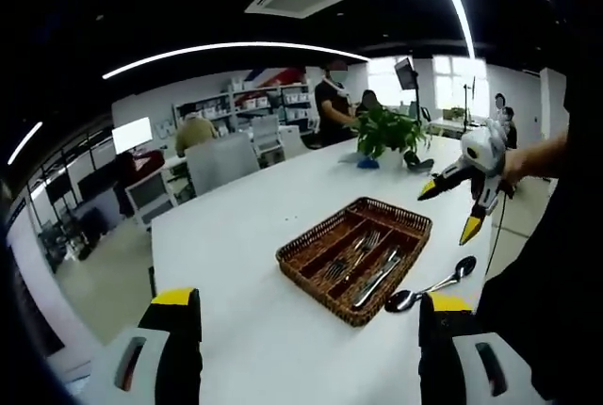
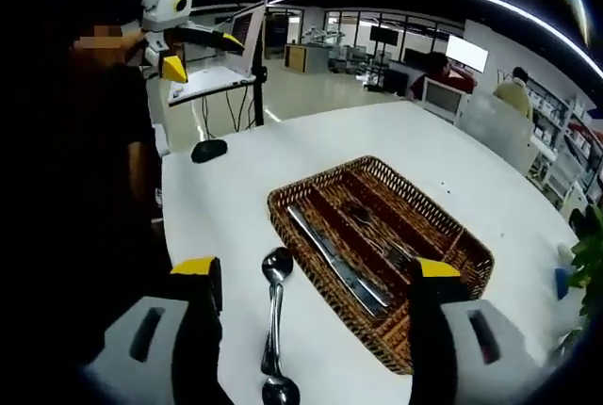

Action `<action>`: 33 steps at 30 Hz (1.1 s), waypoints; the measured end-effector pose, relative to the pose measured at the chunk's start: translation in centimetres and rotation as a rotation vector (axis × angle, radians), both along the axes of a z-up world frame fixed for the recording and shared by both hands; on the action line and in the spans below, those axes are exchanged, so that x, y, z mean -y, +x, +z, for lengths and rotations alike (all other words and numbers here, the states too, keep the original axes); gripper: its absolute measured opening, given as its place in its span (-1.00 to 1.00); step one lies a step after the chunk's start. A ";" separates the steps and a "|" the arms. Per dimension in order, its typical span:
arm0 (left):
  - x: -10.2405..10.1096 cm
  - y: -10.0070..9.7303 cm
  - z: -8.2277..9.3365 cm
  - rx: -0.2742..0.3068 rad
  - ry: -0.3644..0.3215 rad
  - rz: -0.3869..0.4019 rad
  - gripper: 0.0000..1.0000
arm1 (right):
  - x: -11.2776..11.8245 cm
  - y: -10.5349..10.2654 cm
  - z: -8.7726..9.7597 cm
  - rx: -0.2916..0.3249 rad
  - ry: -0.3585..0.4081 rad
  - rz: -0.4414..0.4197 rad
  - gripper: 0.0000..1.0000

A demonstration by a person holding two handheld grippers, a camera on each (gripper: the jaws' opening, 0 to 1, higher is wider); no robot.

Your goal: Arrange the knives, forks, and spoons in their matching storage slots by inserting each utensil handle-first until every utensil is classified and aligned in the correct compartment

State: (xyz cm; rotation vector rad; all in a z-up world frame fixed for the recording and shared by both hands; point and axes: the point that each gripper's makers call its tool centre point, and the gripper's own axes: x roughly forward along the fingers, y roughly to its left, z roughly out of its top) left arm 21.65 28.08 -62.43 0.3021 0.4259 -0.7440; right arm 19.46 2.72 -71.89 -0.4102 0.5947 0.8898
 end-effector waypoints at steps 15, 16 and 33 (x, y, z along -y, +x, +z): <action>-0.6 0.0 -0.7 -0.021 -0.004 0.020 1.00 | -2.2 -0.6 -5.7 -0.039 0.040 0.036 0.29; -0.6 0.0 -0.8 -0.024 -0.002 0.019 1.00 | -2.4 -0.7 -6.2 -0.045 0.039 0.037 0.24; 0.0 -0.4 -0.5 -0.025 0.011 -0.001 1.00 | -3.5 -2.4 -14.0 -0.164 -0.028 0.052 -0.51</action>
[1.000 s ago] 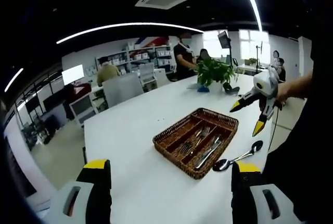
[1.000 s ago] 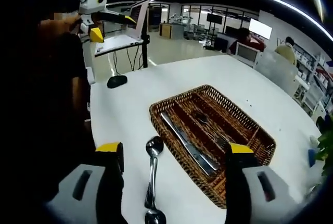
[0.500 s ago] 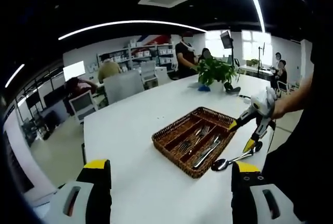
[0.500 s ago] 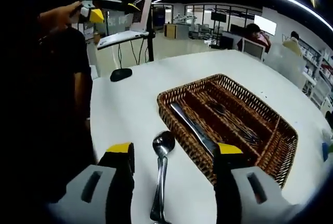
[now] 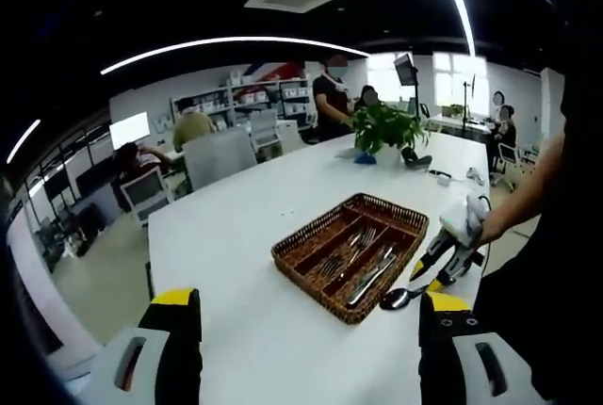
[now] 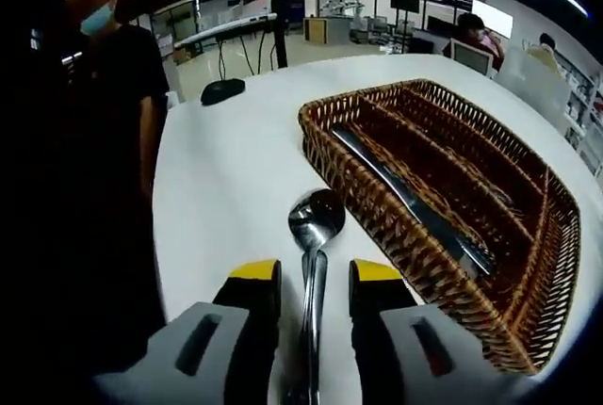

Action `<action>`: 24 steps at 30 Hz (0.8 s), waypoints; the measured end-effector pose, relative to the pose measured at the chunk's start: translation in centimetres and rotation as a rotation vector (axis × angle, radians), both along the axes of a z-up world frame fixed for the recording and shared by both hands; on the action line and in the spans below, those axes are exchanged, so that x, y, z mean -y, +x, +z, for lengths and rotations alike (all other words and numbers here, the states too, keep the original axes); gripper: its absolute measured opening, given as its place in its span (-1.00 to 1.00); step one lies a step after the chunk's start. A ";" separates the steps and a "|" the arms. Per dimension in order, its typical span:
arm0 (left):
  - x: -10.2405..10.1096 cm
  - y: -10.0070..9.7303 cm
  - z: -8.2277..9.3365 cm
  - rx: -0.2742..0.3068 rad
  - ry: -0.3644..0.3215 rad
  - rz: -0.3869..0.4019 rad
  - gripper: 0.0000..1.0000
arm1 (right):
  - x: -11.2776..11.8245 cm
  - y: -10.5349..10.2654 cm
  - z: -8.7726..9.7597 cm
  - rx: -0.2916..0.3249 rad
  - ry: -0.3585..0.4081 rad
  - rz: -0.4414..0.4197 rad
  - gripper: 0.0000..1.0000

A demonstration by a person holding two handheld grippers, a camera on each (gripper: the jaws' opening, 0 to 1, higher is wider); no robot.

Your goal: Arrange the knives, forks, and spoons in their matching storage slots by inserting each utensil handle-first until every utensil is classified and aligned in the correct compartment

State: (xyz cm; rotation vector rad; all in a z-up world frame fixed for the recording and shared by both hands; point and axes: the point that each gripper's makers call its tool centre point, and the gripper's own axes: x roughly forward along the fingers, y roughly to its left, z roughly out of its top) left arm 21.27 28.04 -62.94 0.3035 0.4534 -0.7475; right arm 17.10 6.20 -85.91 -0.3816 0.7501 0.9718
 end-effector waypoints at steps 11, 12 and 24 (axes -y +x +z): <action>-0.2 -0.2 0.1 -0.008 0.010 0.013 1.00 | -0.7 0.6 -0.6 0.025 -0.006 0.001 -0.79; -0.2 -0.3 0.0 -0.008 0.012 0.013 1.00 | -0.8 0.6 -0.8 0.026 -0.007 0.001 -0.79; -0.2 -0.5 -0.1 -0.017 0.023 0.015 1.00 | -1.8 0.7 -0.8 0.111 -0.027 0.036 -0.93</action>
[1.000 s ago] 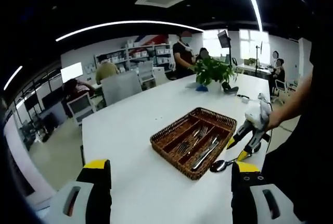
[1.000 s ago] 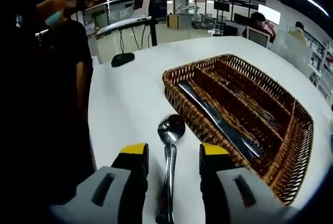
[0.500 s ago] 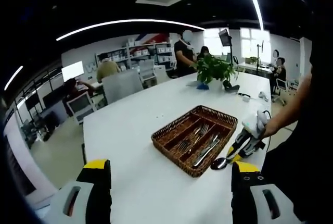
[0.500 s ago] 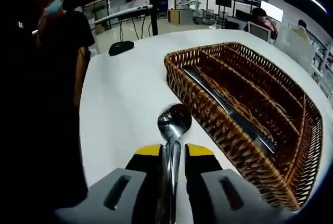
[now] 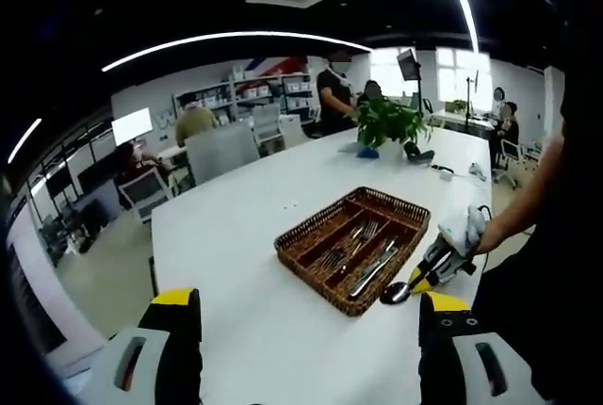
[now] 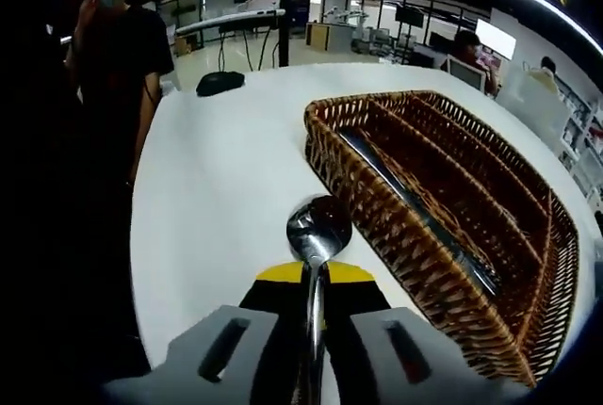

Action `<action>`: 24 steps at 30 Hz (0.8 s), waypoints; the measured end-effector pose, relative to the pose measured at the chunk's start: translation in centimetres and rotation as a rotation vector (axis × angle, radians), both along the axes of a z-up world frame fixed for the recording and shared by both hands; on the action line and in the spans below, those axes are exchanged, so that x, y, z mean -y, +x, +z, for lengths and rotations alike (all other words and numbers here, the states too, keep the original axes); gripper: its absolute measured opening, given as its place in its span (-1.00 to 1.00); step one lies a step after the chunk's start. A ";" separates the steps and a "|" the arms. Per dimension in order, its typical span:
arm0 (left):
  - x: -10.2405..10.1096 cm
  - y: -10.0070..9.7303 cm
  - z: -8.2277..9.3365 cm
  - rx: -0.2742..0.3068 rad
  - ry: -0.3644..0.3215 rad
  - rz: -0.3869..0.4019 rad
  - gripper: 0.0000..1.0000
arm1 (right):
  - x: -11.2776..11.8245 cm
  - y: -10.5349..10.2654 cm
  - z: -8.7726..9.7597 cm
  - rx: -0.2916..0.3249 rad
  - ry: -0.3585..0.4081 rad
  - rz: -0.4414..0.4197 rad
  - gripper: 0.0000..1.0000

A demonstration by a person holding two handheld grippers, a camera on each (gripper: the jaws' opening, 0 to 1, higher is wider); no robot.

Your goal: Arrange the knives, forks, and spoons in their matching storage slots by inserting each utensil handle-first until every utensil is classified and aligned in the correct compartment

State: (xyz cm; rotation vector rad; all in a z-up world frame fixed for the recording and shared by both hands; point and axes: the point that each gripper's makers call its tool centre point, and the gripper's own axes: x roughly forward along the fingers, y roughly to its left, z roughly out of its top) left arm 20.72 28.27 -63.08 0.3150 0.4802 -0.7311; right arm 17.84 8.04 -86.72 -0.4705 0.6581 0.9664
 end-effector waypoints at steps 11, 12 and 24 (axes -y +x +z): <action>0.2 0.2 0.2 0.005 0.011 -0.008 1.00 | -0.1 0.0 -0.2 -0.003 0.015 0.002 -0.99; 0.3 0.1 0.2 0.003 0.012 -0.010 1.00 | -0.1 -0.1 -0.1 -0.005 0.014 0.007 -0.99; 0.9 0.1 0.3 0.011 0.000 -0.012 1.00 | 0.2 -0.8 2.4 -0.019 0.005 0.031 -1.00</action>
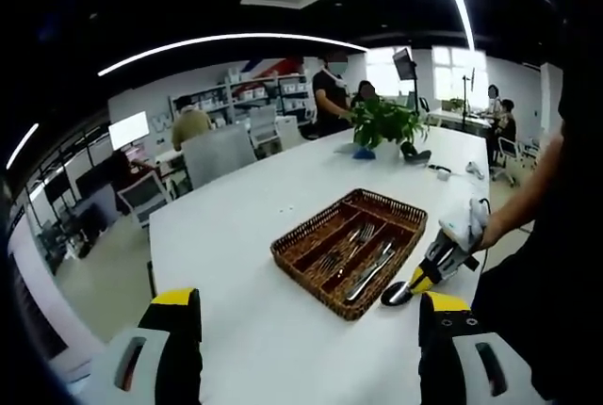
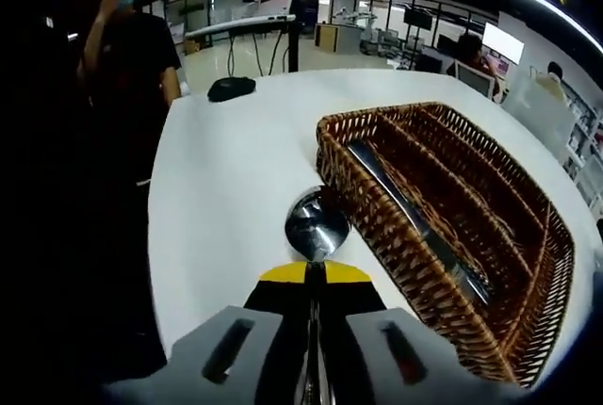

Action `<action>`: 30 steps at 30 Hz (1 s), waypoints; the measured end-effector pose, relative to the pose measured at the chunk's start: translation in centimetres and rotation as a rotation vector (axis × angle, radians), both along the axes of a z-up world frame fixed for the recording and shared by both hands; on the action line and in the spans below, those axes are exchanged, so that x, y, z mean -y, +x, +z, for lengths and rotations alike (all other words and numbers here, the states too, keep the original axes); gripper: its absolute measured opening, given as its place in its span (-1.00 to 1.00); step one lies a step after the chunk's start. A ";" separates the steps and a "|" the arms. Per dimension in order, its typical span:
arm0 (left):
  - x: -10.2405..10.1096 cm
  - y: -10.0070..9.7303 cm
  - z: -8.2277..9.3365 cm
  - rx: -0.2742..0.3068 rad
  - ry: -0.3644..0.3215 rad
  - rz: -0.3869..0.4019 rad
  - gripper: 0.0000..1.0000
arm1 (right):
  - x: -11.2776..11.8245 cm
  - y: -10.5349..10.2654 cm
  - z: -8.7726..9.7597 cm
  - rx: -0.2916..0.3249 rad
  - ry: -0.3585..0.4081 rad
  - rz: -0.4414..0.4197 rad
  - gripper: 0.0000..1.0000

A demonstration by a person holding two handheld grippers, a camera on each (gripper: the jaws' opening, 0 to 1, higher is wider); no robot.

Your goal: Arrange the knives, forks, and spoons in their matching storage slots by inserting each utensil handle-first until every utensil is classified and aligned in the correct compartment

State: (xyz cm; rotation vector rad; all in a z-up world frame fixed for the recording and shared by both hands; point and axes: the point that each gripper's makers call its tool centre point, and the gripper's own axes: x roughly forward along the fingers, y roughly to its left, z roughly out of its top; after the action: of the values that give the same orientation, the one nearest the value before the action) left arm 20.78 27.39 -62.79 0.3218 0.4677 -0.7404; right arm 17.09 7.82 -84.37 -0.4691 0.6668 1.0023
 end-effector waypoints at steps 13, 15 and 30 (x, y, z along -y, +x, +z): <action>4.4 -2.1 -3.2 -0.079 0.033 -0.163 1.00 | -1.7 -1.6 5.7 0.014 0.018 0.140 -1.00; 4.4 -1.8 -3.0 -0.078 0.031 -0.163 1.00 | -1.5 -1.6 6.6 0.014 0.017 0.147 -1.00; 3.7 -0.6 -1.4 -0.056 -0.008 -0.129 1.00 | 2.2 0.2 13.5 0.055 -0.148 0.283 -1.00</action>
State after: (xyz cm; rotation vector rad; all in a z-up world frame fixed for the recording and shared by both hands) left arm 20.15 23.70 -64.24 0.3266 0.4997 -0.8787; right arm 17.29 5.61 -70.87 -0.7338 0.6384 1.2059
